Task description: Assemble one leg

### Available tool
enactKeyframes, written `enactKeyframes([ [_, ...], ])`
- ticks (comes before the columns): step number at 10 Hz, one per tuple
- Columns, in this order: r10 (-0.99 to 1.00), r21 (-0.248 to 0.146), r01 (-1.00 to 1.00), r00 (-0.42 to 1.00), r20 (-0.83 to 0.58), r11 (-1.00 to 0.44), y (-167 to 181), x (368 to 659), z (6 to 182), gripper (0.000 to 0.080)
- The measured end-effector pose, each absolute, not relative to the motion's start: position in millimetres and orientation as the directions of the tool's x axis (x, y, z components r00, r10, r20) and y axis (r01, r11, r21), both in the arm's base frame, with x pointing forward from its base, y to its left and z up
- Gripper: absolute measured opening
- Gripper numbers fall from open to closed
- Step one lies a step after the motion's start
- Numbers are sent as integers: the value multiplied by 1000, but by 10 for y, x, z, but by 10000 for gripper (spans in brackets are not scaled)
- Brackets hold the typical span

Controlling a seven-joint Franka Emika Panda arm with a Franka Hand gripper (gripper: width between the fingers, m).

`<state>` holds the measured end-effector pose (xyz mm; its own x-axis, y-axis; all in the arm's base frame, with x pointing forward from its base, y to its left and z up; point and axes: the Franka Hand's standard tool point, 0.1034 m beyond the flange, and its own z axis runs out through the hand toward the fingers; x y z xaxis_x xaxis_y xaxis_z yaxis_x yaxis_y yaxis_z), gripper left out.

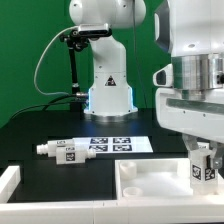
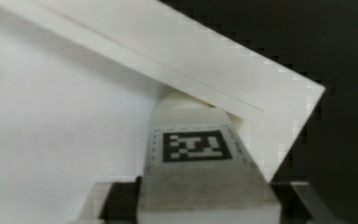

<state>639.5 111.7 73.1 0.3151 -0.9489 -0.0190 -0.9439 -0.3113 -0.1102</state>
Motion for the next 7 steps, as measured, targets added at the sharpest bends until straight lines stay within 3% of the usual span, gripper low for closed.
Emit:
enactKeyframes([
  [2, -997, -102, -994, -24, -70, 31, 1144, 6398, 730, 287],
  [3, -991, -98, -989, -107, -77, 114, 1152, 6401, 732, 287],
  [5, -985, -96, -982, -155, -82, 162, 1150, 6402, 731, 287],
  [6, -991, -99, -988, -110, -77, 117, 1150, 6400, 728, 287],
  [7, -992, -99, -989, -103, -76, 111, 1151, 6398, 723, 478],
])
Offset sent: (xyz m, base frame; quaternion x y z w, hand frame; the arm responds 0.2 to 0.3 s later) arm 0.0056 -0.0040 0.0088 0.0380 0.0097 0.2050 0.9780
